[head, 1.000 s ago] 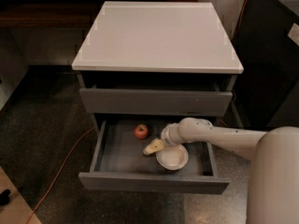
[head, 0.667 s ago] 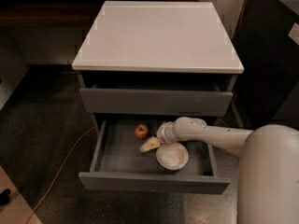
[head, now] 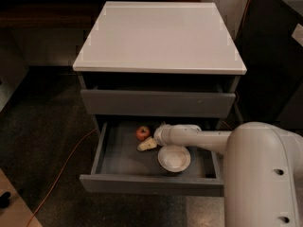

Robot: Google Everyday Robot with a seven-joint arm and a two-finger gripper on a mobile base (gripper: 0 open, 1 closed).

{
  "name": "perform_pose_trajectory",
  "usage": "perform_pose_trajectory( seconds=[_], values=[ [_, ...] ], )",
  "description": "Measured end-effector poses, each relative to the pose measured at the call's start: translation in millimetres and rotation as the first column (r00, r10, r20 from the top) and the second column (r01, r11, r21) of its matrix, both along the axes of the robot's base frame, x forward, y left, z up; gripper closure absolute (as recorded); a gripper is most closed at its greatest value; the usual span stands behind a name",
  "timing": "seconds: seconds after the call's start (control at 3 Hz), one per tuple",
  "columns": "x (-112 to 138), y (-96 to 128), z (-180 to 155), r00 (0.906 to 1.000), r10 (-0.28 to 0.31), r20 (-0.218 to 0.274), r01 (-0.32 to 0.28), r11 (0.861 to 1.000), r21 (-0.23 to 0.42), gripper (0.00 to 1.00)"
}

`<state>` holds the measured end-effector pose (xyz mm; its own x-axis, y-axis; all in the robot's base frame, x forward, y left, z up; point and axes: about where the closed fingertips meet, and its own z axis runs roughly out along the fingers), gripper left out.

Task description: Pick apple from middle drawer and place on counter

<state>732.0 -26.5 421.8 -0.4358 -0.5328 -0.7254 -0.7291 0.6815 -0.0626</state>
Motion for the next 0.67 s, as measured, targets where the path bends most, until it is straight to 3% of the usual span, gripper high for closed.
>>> perform_pose_trajectory(
  seconds=[0.67],
  values=[
    [28.6,10.3,-13.0,0.9972,-0.046,0.060,0.043,0.998,0.053,0.00]
  ],
)
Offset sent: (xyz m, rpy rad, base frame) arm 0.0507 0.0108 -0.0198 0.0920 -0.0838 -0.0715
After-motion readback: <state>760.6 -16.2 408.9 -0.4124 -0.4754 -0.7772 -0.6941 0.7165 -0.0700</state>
